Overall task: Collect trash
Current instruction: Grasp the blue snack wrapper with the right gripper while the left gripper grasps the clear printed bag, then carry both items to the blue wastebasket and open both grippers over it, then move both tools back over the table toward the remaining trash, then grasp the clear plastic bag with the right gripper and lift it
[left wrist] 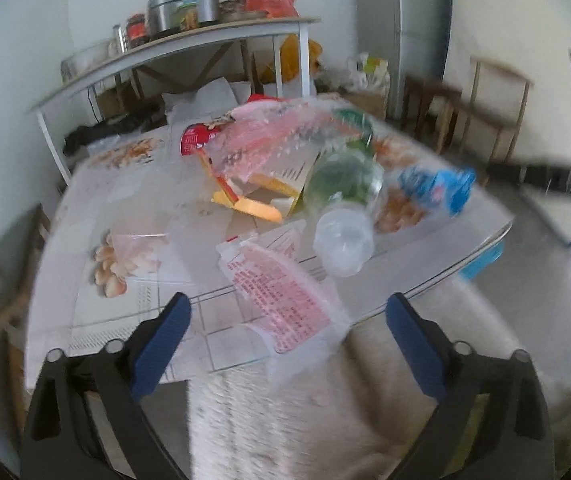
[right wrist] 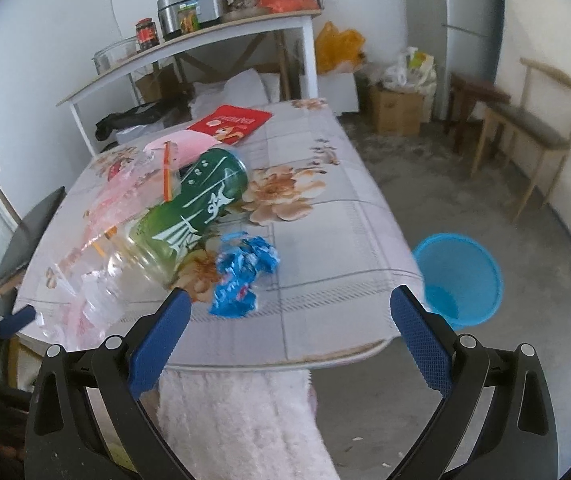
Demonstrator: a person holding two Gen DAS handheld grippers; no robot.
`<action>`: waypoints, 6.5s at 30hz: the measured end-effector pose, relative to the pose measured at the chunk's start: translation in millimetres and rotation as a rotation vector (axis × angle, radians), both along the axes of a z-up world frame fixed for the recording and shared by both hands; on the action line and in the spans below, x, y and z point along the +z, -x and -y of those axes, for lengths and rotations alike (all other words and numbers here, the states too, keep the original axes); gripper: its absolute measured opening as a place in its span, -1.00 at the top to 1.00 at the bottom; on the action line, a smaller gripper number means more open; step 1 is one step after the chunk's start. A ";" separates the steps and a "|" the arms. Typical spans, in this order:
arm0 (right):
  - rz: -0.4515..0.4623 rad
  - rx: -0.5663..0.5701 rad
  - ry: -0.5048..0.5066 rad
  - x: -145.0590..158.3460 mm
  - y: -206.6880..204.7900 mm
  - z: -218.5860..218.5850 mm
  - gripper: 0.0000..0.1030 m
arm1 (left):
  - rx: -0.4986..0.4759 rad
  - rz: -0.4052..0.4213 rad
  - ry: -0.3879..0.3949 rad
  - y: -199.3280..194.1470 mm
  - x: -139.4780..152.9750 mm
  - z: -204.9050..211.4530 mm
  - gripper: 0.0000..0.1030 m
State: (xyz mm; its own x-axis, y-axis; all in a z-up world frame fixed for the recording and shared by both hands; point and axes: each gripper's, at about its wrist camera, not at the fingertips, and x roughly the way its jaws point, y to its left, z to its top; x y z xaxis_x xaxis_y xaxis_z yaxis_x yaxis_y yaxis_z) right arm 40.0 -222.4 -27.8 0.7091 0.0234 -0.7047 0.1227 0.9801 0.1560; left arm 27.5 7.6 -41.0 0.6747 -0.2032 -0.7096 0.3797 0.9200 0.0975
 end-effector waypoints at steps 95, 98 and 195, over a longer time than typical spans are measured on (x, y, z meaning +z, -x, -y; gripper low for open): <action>-0.060 -0.560 -0.466 -109.0 50.6 295.9 -0.52 | -0.619 -0.400 0.350 -133.9 68.1 348.8 -0.89; -0.041 -0.501 -0.478 -91.7 45.3 283.5 -0.53 | -0.566 -0.395 0.408 -118.7 80.0 302.8 -0.89; -0.137 0.400 -0.740 -2.7 -157.0 -28.7 0.36 | -0.199 0.431 -0.128 -52.9 45.7 61.8 0.97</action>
State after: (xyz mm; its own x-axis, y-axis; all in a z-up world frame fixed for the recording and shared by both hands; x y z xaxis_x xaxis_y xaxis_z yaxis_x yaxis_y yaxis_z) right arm 197.0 -193.7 -30.5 0.4584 0.7425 -0.4883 -0.1466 0.6051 0.7825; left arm 80.4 -54.2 4.7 0.8691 -0.2875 -0.4024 0.4475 0.8036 0.3923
